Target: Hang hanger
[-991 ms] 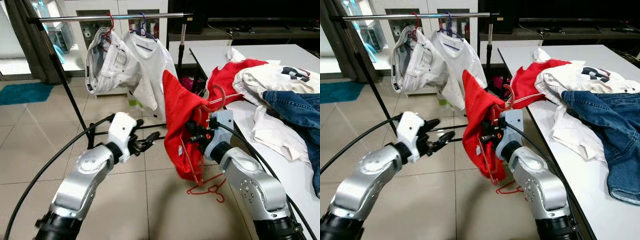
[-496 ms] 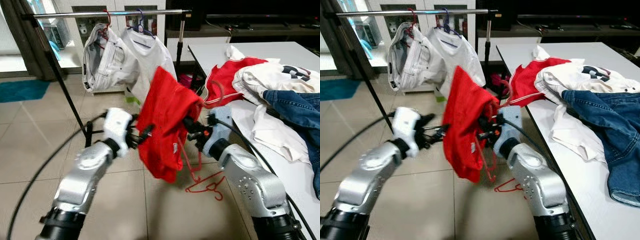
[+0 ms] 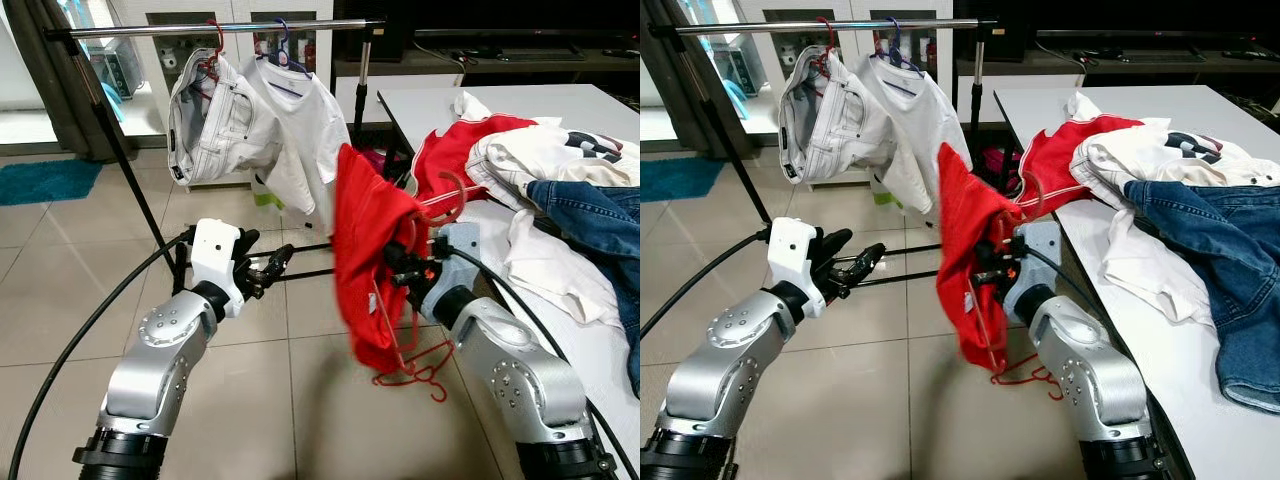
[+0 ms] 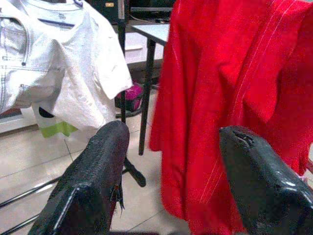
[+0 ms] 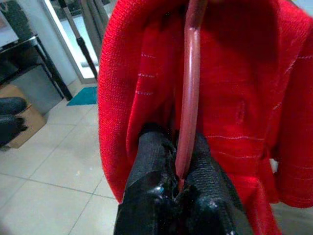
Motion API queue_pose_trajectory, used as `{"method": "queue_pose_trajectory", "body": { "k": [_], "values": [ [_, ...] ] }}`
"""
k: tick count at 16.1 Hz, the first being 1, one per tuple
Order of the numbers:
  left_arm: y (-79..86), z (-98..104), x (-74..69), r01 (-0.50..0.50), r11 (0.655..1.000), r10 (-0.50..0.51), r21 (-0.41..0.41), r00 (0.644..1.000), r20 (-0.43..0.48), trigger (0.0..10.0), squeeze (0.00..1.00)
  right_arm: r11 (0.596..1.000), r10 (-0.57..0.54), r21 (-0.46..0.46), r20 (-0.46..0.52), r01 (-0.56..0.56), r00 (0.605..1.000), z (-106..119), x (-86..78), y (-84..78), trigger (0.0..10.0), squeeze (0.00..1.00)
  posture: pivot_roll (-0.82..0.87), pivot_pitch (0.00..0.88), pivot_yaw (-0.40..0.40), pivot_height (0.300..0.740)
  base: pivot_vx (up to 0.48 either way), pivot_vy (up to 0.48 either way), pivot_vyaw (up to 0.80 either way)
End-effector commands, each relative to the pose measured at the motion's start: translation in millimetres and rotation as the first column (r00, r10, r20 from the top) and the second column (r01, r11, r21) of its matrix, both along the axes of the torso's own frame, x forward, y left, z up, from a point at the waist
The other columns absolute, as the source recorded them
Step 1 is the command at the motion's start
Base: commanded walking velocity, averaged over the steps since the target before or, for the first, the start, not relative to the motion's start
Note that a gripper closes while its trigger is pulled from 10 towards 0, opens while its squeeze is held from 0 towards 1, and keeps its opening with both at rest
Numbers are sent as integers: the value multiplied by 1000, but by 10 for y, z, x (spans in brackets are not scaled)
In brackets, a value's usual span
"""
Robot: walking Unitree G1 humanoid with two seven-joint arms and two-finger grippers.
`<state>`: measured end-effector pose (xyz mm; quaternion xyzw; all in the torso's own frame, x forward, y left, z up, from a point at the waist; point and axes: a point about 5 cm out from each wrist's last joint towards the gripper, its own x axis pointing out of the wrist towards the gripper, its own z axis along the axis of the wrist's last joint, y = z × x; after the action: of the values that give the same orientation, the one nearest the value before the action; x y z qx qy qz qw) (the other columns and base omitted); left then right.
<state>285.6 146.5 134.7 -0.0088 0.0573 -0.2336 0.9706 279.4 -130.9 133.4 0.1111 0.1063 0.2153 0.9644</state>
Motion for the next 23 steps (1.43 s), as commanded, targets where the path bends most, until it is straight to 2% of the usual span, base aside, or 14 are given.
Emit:
{"method": "queue_pose_trajectory", "body": {
  "k": [1,10,16,18,23],
  "values": [
    [35,19,-14,-14,1000,14,8,1000,3,10000,0,1000,-1,14,19,0,1000,41,2,16,10000,0,-86,0,10,740,0,0,0],
    [23,-3,-52,-17,1000,17,11,1000,-23,10000,0,995,-96,4,-37,97,995,-110,-39,-135,10000,0,-83,0,19,740,0,0,0],
    [8,-35,-90,-31,999,32,19,999,-38,10000,0,997,-76,-2,-54,76,996,-151,-82,-121,10000,0,-80,0,20,740,0,0,0],
    [22,0,-80,-42,999,42,20,999,-6,10000,0,999,-21,-31,-49,19,999,-149,-94,-70,10000,0,-79,0,19,740,0,0,0],
    [56,30,-78,-55,998,55,12,998,8,10000,0,1000,21,-21,-47,-22,999,-152,-110,-10,10000,0,-73,0,15,740,261,0,765]
  ]
}}
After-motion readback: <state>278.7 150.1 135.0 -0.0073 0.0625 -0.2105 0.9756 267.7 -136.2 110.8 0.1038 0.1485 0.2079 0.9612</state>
